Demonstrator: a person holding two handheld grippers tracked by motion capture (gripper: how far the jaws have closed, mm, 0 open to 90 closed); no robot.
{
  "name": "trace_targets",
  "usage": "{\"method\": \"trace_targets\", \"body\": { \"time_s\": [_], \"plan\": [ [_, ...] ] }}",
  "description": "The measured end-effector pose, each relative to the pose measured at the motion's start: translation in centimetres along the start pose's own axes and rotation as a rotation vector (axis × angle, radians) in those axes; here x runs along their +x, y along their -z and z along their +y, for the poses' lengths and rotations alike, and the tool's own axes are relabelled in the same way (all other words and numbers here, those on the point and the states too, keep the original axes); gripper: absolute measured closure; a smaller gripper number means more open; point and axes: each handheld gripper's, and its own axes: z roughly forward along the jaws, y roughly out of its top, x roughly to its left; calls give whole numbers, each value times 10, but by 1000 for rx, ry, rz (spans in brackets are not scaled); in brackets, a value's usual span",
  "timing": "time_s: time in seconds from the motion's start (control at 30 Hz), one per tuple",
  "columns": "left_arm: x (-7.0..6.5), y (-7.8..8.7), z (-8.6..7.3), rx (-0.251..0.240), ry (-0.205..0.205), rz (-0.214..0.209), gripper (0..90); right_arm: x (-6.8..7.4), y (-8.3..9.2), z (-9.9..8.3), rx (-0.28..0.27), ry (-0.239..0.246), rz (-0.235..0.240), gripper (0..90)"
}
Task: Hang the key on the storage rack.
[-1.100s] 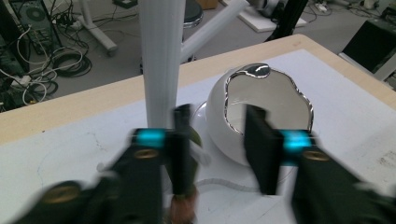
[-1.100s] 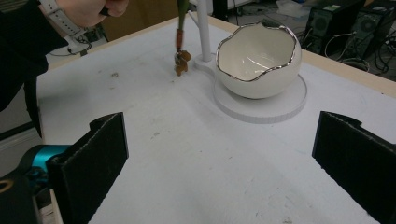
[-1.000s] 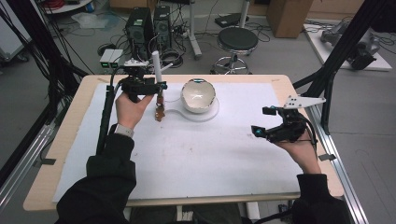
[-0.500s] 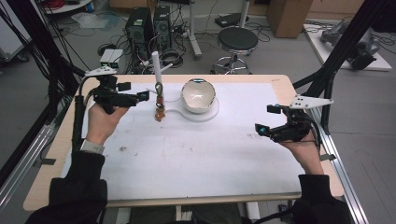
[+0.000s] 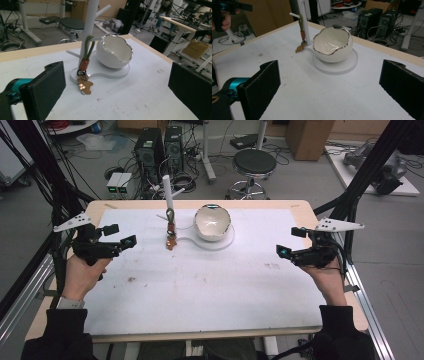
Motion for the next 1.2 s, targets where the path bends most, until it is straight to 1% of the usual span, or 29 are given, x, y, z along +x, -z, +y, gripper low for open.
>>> {"method": "trace_targets", "body": {
  "time_s": [0.07,0.13,0.17,0.23,0.3,0.37,0.5,0.73,1.1,1.2],
  "plan": [
    [0,2,-2,8,-19,-15,17,2,-5,1,7,18,0,27],
    [-1,6,-3,8,-37,-25,17,2,-6,2,8,16,6,26],
    [-1,8,-2,4,-41,-31,17,2,-7,2,6,24,7,27],
    [0,12,0,-13,-49,-20,17,2,-7,2,10,20,11,26],
    [1,16,1,-28,-44,-17,17,1,-7,2,8,19,7,26],
    [2,18,0,-27,-46,-9,17,-1,-6,1,9,9,8,26],
    [6,17,-4,-7,-41,1,17,-2,-6,1,7,7,7,27],
    [10,16,-8,4,-32,8,17,-2,-9,0,21,2,13,27],
    [10,15,-10,18,-34,9,17,-4,-9,-2,22,-6,12,26],
    [10,14,-11,21,-34,7,17,-4,-9,-2,23,-2,10,26]
  ]
}}
